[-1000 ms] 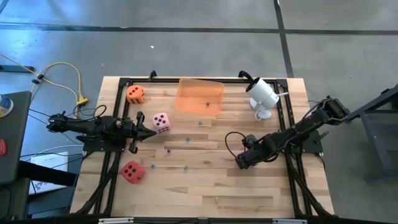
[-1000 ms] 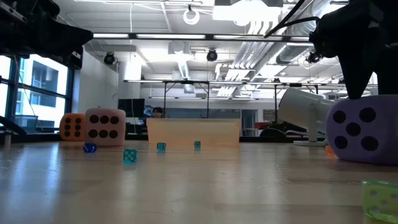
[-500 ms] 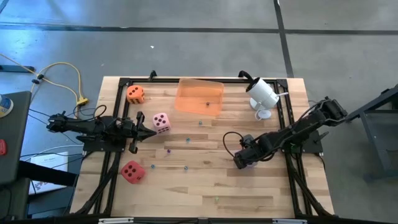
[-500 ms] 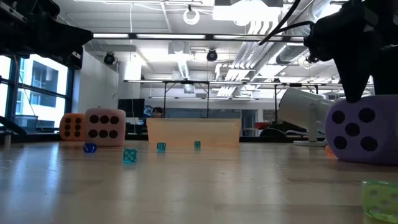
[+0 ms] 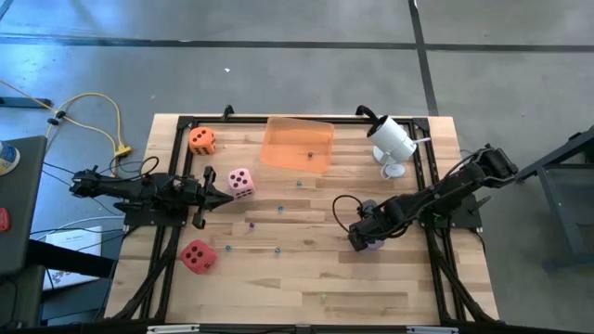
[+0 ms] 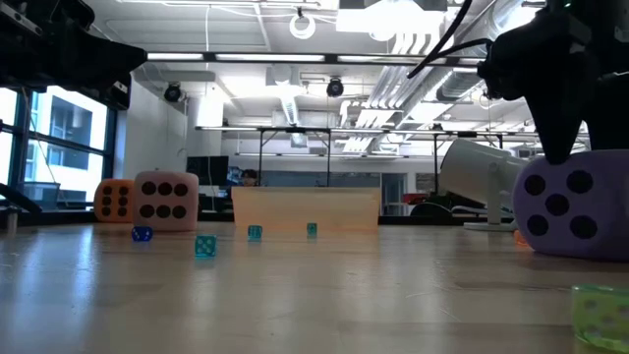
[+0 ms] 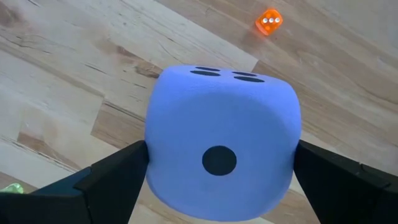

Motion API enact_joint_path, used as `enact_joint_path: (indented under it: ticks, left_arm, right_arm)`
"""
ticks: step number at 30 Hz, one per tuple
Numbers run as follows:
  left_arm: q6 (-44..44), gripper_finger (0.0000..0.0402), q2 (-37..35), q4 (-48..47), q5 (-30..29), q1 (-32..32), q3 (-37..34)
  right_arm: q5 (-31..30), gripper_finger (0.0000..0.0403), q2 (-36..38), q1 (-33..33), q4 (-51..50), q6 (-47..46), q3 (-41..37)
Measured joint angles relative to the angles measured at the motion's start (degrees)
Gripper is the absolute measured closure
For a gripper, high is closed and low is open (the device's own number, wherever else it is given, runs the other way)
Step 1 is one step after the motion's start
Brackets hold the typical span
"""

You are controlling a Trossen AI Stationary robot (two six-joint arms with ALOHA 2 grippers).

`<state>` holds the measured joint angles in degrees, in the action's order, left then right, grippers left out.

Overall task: Pick & Place Dice
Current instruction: Put the large blue dice in the orange bin

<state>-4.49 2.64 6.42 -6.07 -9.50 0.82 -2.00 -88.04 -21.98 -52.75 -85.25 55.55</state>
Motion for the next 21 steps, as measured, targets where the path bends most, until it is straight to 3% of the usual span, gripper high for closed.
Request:
enact_joint_path:
  ticks: [21]
  left_arm:
    - [0.0,0.0401,0.0,0.0,0.0,0.0,0.0]
  right_arm:
    - [-2.0,0.0027,-0.2,0.7,-0.1,1.0,-0.1]
